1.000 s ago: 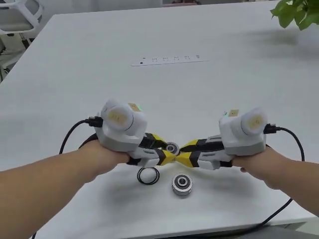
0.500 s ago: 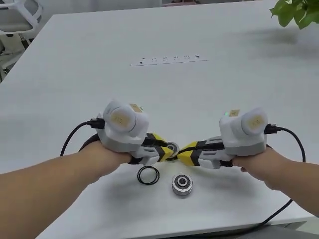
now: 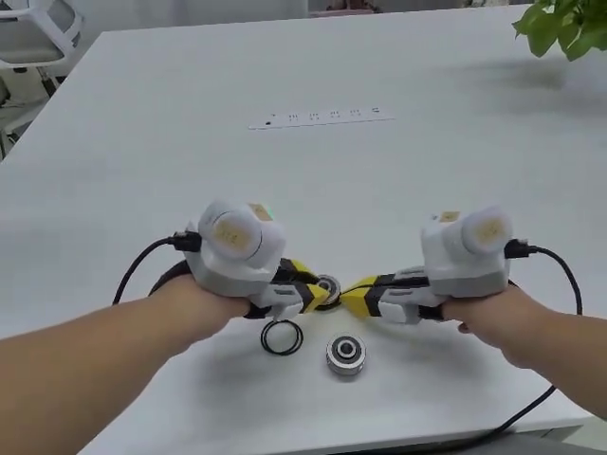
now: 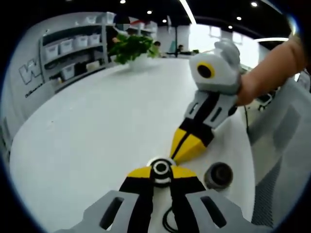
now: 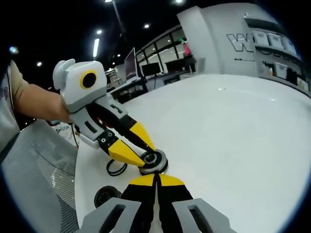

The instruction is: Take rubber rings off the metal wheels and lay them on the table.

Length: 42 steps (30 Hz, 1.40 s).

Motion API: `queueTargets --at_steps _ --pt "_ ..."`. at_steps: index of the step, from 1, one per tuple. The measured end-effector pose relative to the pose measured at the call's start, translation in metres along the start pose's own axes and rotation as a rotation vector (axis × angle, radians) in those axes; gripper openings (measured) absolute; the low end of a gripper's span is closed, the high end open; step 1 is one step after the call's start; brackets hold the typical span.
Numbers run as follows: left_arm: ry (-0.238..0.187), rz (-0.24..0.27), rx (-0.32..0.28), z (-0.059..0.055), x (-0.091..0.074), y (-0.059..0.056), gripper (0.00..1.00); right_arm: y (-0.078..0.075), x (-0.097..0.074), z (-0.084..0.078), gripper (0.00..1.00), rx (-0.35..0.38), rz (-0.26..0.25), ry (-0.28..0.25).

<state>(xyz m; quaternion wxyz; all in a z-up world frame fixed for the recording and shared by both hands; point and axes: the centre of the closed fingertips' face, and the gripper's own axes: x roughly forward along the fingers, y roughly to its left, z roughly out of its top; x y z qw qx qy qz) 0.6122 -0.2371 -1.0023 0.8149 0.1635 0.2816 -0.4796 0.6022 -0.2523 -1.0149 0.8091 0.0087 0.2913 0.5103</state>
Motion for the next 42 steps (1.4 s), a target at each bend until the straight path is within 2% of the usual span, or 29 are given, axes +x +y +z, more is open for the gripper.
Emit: queueTargets --at_steps 6,9,12,15,28,39,41,42 --pt "0.003 0.005 -0.004 -0.001 0.000 0.000 0.12 -0.004 -0.004 0.002 0.00 0.085 -0.009 -0.033" --pt "0.005 0.006 -0.010 -0.001 -0.001 -0.001 0.12 -0.001 -0.004 0.010 0.00 0.164 -0.009 -0.075" --pt "0.005 0.013 -0.014 -0.001 0.000 0.000 0.12 0.001 -0.003 0.009 0.00 0.153 -0.013 -0.061" --pt "0.007 0.019 -0.015 -0.001 0.000 0.000 0.12 0.003 -0.004 0.011 0.00 0.201 -0.010 -0.078" --pt "0.009 0.033 -0.025 -0.001 0.000 0.000 0.11 0.006 -0.004 0.013 0.00 0.226 0.008 -0.086" --pt "0.009 0.036 -0.022 -0.001 0.000 -0.001 0.11 0.018 0.002 0.018 0.00 0.214 0.048 -0.090" --pt "0.008 0.032 -0.021 -0.001 0.000 -0.002 0.11 0.024 0.002 0.020 0.00 0.207 0.076 -0.093" --pt "0.008 0.033 -0.022 -0.001 0.000 -0.002 0.11 0.023 0.001 0.020 0.00 0.210 0.067 -0.092"
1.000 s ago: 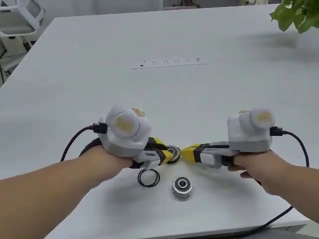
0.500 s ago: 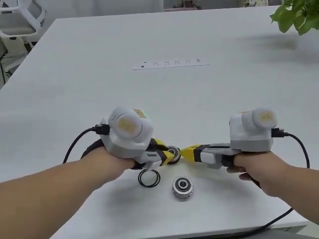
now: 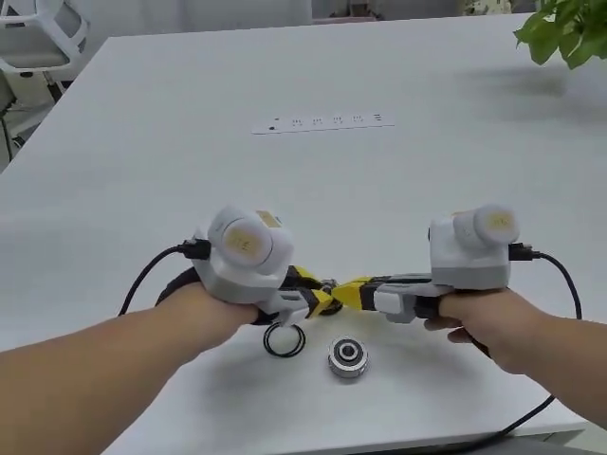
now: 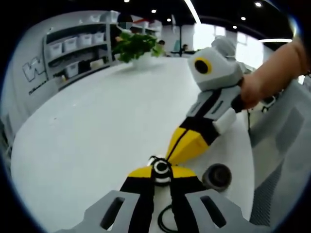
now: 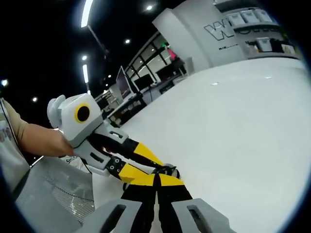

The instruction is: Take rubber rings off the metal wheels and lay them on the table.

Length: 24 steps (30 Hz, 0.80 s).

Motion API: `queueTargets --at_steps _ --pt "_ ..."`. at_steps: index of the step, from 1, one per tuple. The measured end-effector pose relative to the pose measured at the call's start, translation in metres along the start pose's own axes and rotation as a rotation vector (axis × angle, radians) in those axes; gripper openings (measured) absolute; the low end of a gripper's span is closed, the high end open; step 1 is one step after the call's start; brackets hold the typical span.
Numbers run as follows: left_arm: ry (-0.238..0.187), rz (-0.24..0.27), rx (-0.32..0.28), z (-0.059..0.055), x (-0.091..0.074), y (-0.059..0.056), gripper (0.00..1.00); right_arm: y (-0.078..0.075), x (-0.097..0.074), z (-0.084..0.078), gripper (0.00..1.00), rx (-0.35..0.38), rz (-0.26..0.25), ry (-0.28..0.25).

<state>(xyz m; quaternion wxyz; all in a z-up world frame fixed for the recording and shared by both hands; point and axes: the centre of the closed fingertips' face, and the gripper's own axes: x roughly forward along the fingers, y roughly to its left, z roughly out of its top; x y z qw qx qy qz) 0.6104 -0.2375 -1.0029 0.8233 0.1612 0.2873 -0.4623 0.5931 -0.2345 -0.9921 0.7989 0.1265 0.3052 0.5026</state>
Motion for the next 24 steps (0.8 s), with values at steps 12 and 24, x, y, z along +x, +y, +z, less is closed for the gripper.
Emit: queueTargets --at_steps 12,24 --pt "-0.011 0.003 -0.007 0.0003 -0.0003 0.0002 0.11 0.0041 -0.0024 -0.0007 0.00 0.008 0.031 -0.004" --pt "-0.013 0.008 -0.004 -0.0004 -0.0011 -0.0005 0.12 -0.0026 -0.0036 -0.0007 0.00 0.007 0.027 -0.007"
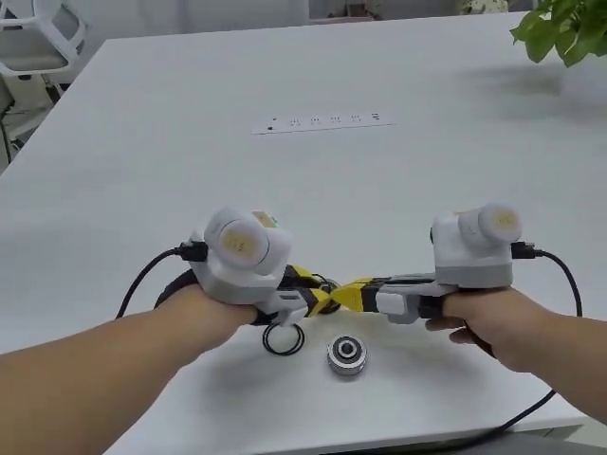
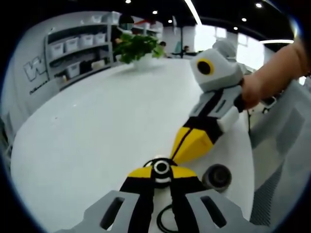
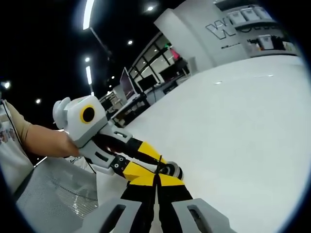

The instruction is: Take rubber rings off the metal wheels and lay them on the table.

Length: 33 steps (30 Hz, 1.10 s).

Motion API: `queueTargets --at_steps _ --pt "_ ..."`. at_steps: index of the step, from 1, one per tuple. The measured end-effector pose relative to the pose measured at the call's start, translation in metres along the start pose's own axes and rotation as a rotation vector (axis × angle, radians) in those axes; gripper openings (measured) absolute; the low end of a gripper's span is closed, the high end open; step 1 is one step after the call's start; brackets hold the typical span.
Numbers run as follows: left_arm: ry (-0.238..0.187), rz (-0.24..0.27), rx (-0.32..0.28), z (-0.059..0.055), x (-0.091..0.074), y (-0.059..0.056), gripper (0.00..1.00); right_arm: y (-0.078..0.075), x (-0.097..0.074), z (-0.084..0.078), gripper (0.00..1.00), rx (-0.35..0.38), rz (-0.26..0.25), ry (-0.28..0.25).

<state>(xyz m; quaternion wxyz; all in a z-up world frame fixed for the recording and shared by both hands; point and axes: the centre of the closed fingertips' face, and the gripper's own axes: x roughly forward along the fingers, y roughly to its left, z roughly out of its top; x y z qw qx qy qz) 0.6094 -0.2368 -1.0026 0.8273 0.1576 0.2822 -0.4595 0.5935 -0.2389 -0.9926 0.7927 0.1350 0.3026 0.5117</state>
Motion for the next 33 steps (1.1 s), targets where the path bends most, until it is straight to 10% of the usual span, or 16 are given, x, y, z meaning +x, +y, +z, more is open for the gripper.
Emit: queueTargets --at_steps 33 --pt "-0.074 -0.018 -0.016 0.013 -0.046 -0.006 0.24 0.009 -0.007 0.012 0.00 -0.020 -0.024 -0.032"
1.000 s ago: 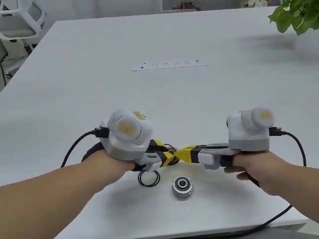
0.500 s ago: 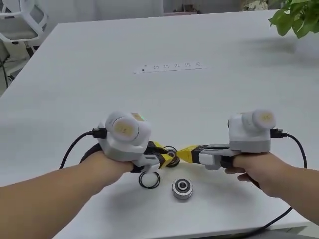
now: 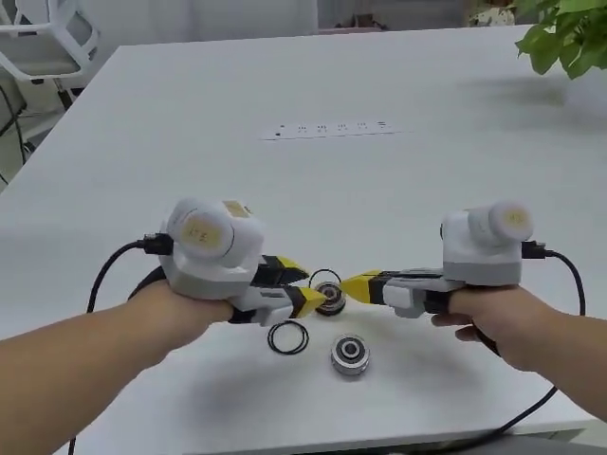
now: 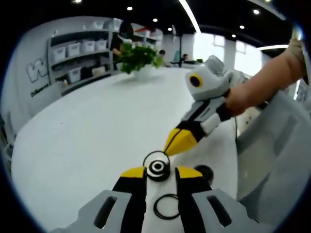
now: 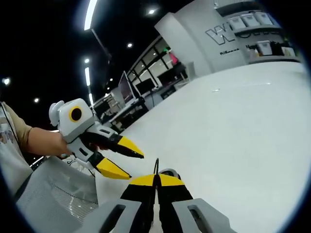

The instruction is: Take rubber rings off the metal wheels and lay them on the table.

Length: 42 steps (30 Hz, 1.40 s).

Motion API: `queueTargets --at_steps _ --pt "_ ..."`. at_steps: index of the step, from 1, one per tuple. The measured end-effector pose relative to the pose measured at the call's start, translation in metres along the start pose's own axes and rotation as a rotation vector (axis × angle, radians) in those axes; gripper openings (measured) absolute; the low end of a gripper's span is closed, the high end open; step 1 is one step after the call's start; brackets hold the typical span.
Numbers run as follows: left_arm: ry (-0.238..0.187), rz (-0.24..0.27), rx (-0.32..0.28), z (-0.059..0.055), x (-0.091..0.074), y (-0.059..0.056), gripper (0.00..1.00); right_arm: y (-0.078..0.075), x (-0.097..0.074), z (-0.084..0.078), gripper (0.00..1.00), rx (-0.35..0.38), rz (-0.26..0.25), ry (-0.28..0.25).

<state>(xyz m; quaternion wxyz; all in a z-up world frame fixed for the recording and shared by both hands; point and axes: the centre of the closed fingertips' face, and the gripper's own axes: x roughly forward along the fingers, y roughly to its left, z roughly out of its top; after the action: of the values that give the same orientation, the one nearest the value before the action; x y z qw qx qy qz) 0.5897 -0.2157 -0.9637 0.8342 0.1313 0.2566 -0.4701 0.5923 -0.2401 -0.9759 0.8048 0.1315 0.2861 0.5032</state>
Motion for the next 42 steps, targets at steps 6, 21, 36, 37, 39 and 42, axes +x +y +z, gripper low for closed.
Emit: queueTargets --at_steps 6,21,36,37,39,42 --pt "-0.020 0.008 -0.010 0.003 -0.018 -0.001 0.29 0.003 0.000 0.004 0.00 -0.002 0.014 -0.004" --pt "-0.027 0.016 -0.023 -0.010 -0.060 -0.004 0.44 0.025 0.008 0.000 0.00 -0.021 0.080 0.037" --pt "-0.030 0.039 -0.042 -0.025 -0.089 -0.005 0.54 0.048 0.024 -0.016 0.00 -0.020 0.140 0.136" --pt "-0.031 0.042 -0.045 -0.026 -0.091 -0.004 0.55 0.049 0.025 -0.017 0.00 -0.019 0.142 0.141" --pt "-0.031 0.049 -0.050 -0.027 -0.094 -0.003 0.55 0.052 0.028 -0.022 0.00 -0.016 0.147 0.163" --pt "-0.031 0.057 -0.056 -0.029 -0.098 -0.002 0.55 0.052 0.029 -0.029 0.00 -0.008 0.140 0.195"
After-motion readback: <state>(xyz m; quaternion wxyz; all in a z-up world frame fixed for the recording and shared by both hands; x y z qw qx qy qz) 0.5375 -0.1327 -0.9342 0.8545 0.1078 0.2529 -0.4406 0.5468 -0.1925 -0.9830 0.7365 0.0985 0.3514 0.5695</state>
